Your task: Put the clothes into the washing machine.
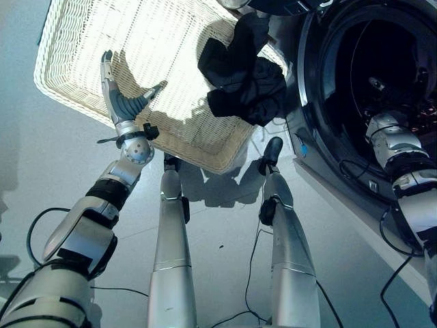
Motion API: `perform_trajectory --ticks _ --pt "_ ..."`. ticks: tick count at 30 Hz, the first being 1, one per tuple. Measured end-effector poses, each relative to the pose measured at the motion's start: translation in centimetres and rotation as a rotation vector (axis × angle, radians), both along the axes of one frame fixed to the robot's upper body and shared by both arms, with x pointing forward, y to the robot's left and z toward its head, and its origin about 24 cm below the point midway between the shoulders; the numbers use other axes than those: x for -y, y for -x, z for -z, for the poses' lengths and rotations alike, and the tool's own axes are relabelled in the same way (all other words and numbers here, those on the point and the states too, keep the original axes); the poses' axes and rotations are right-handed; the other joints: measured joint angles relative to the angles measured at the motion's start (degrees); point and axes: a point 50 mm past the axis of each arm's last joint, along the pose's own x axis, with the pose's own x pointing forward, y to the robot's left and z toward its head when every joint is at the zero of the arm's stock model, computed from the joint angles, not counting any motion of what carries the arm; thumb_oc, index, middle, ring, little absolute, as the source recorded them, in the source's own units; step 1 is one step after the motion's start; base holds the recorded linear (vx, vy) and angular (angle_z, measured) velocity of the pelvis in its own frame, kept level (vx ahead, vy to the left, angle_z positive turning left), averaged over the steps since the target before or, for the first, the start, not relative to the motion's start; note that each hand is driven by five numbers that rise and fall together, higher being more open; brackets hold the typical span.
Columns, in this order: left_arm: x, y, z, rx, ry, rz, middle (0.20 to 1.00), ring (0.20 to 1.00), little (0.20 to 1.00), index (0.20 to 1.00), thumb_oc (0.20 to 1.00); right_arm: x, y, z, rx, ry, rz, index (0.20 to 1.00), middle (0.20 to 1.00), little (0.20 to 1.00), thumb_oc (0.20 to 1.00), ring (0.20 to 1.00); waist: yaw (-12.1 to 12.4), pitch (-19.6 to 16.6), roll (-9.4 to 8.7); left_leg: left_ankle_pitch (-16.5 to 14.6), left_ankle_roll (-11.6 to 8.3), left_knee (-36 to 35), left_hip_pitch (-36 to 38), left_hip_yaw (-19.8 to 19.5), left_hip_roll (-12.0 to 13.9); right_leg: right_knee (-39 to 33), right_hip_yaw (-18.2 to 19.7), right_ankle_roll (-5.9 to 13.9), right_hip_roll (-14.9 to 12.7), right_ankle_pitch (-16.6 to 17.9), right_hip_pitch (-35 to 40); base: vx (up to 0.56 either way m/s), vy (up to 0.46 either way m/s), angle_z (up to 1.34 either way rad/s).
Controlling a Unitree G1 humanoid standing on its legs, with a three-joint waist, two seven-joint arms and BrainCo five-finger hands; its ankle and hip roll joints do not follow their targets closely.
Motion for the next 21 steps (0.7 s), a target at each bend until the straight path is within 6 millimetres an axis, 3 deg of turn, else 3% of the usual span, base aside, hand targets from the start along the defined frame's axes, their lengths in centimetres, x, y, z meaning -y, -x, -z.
perform_trajectory --ticks 4,7,15,21 --pt "0.4 -0.1 0.0 0.004 0.008 0.007 1.0 1.0 1.0 1.0 1.0 -3.1 -0.1 -2.1 0.082 0.156 -0.06 1.0 1.0 1.0 1.0 1.0 0.1 0.0 0.01 0.1 0.11 -0.4 -0.1 0.4 -0.2 0.0 0.2 0.06 -0.4 0.0 -0.5 -0.01 0.018 0.0" --pt "0.9 -0.2 0.2 0.005 0.025 0.008 1.0 1.0 1.0 1.0 1.0 -5.1 0.1 -2.5 0.126 0.253 -0.077 1.0 1.0 1.0 1.0 1.0 -0.2 0.0 0.01 0.1 0.21 -0.7 -0.1 0.6 -0.5 0.1 0.3 0.2 -0.7 -0.2 -0.7 -0.01 0.014 0.01" --pt "1.6 -0.2 1.4 -0.01 0.043 -0.021 1.0 1.0 1.0 1.0 1.0 -11.8 0.8 -0.7 0.225 0.501 -0.215 1.0 1.0 1.0 1.0 1.0 -1.5 0.0 0.06 0.3 0.37 -1.7 0.0 1.5 -0.8 0.1 1.1 0.71 -1.0 -0.6 -1.6 -0.02 0.049 0.0" --pt "3.0 -0.5 2.1 -0.014 0.088 -0.019 1.0 1.0 1.0 1.0 1.0 -14.2 1.3 1.1 0.233 0.633 -0.325 1.0 1.0 1.0 1.0 1.0 -1.7 0.0 0.35 0.4 0.58 -2.5 0.3 3.1 -0.9 0.7 2.4 0.85 -1.2 -0.7 -3.0 -0.01 0.038 -0.03"
